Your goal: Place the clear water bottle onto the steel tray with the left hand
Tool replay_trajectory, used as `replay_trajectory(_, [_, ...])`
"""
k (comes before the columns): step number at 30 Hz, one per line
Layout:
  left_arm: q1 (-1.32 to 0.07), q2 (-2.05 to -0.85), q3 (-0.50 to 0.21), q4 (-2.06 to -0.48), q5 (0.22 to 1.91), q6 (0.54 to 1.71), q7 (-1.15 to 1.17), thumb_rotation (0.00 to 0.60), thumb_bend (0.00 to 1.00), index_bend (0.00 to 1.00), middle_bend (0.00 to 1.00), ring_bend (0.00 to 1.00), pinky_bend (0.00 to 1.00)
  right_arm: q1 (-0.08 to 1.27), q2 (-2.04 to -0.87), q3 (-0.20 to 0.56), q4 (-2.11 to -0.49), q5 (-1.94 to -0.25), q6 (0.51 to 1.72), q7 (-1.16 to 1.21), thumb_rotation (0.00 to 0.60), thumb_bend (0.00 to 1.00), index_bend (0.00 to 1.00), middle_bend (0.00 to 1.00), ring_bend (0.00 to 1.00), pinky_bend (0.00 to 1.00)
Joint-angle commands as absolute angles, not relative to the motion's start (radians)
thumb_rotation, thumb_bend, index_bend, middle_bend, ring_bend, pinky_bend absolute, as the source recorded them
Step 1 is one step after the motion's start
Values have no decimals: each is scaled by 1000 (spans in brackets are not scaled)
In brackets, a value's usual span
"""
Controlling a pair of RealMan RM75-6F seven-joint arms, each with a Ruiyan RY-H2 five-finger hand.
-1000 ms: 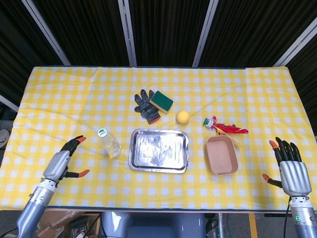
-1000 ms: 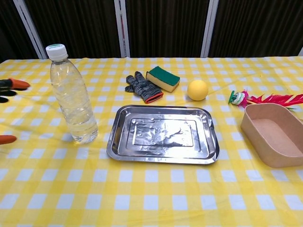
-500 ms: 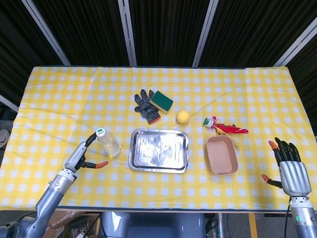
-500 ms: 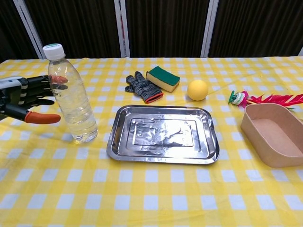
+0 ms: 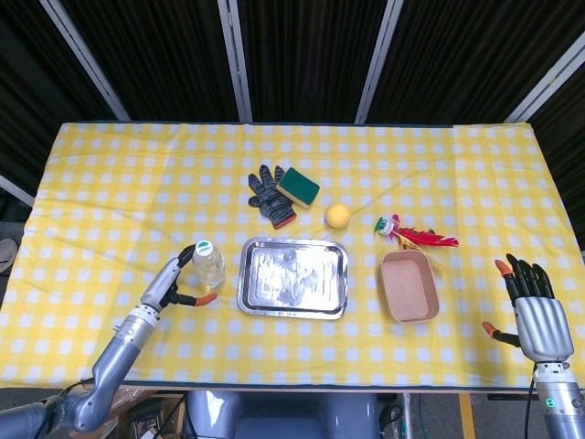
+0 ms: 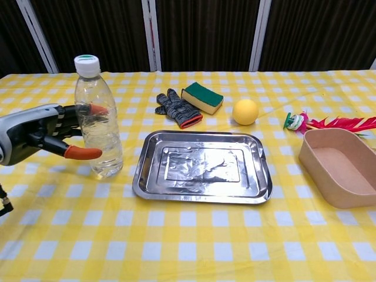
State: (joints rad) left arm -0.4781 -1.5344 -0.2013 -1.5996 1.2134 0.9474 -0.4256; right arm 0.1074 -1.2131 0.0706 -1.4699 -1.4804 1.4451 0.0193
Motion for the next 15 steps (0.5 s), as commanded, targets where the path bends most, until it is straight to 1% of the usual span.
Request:
replay_trajectory(1, [-488,-1572,-215,-1603,1216,989,-388,600,325,244,230,0,0,108,-1213,71,-1470,-1479,1444,20,600,49,81,0,0,0])
replay_trajectory(3, [-485,-1593,-217,-1603,1222,1020,-364,600,384,328,317,0,0,108,-1212,71,-1471,-1479,1443,22,600,49,81,0,0,0])
replay_trajectory(6, [-476,-1617,-219,-1596,1223,1061,-341,600,436,408,418,0,0,106,-1210,70,-1472,-1480,1444,26,600,50,81,0,0,0])
replay_trajectory(8, [-469,-1630,-222,-1590,1213,1081,-333,600,450,437,451,0,0,105,-1207,69,-1475,-1481,1445,31,600,49,81,0,0,0])
replay_trajectory(12, [-464,-1637,-230,-1587,1178,1083,-322,600,466,486,512,19,1,105,-1205,69,-1478,-1482,1446,28,600,49,81,0,0,0])
replay_trajectory(15, [-463,-1639,-240,-1592,1151,1076,-322,600,477,501,528,21,3,105,-1208,70,-1477,-1480,1446,25,600,50,81,0,0,0])
